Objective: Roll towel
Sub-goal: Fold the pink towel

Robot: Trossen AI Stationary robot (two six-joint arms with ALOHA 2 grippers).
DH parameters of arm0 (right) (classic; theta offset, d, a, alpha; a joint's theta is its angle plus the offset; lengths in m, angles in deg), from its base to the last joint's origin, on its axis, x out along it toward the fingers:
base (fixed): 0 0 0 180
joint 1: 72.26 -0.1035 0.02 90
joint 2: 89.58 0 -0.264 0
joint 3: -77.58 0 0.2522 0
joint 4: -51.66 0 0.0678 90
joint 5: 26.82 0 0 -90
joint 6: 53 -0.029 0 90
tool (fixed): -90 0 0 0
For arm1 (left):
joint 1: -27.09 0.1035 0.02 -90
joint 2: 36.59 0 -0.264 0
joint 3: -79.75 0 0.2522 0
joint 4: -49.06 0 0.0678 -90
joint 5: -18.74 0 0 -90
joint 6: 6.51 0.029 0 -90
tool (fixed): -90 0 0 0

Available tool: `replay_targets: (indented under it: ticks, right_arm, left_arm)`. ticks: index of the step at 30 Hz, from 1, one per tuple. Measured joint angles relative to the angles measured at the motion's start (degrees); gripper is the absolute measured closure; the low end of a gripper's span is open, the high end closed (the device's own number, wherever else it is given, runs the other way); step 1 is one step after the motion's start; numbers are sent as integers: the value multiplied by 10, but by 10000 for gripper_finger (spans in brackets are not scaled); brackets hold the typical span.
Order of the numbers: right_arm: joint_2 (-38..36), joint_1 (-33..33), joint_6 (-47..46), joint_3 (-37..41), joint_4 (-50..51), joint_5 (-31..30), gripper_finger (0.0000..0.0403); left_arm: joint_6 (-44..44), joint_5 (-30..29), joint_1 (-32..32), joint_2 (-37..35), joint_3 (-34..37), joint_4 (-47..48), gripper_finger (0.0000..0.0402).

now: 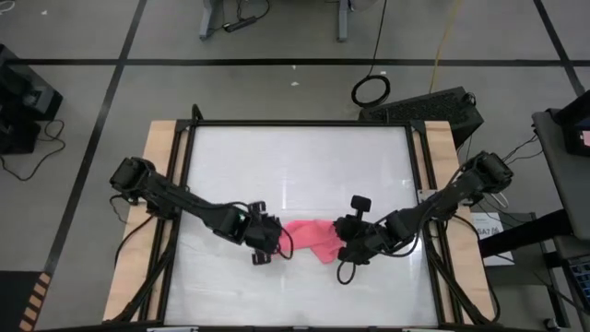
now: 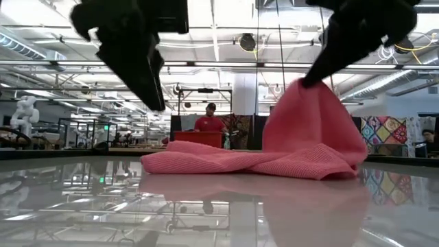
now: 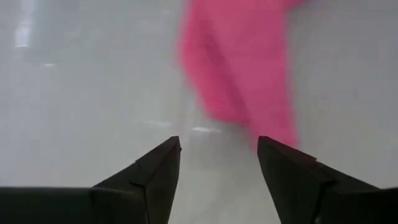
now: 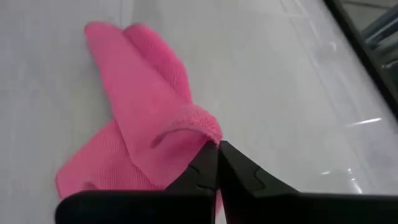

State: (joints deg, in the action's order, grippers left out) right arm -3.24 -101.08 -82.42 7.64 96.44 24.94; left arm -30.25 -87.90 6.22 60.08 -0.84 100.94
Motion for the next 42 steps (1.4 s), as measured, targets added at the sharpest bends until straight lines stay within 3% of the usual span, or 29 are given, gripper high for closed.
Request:
replay_targets:
  ticks: [3,8,15,22,30,35,39,42]
  right_arm:
    - [0,0,-4,20,-22,13,403]
    - [0,0,-1,28,-35,21,403]
    - [0,0,15,27,-45,10,403]
    - [0,0,20,28,-47,8,402]
    - [0,0,20,27,-47,8,402]
    - [0,0,22,27,-46,8,402]
    - [0,0,26,27,-43,10,401]
    - [-1,0,26,27,-36,11,387]
  left_arm:
    - [-25,18,-3,0,53,-102,178]
    - [-79,23,-1,0,103,-139,178]
    - [-120,98,5,0,174,-273,178]
    - [-121,108,13,4,188,-318,187]
    - [-118,143,22,41,187,-350,268]
    - [-107,146,23,37,188,-347,331]
    - [-104,187,21,20,188,-341,386]
    - [-104,201,21,-4,186,-326,393]
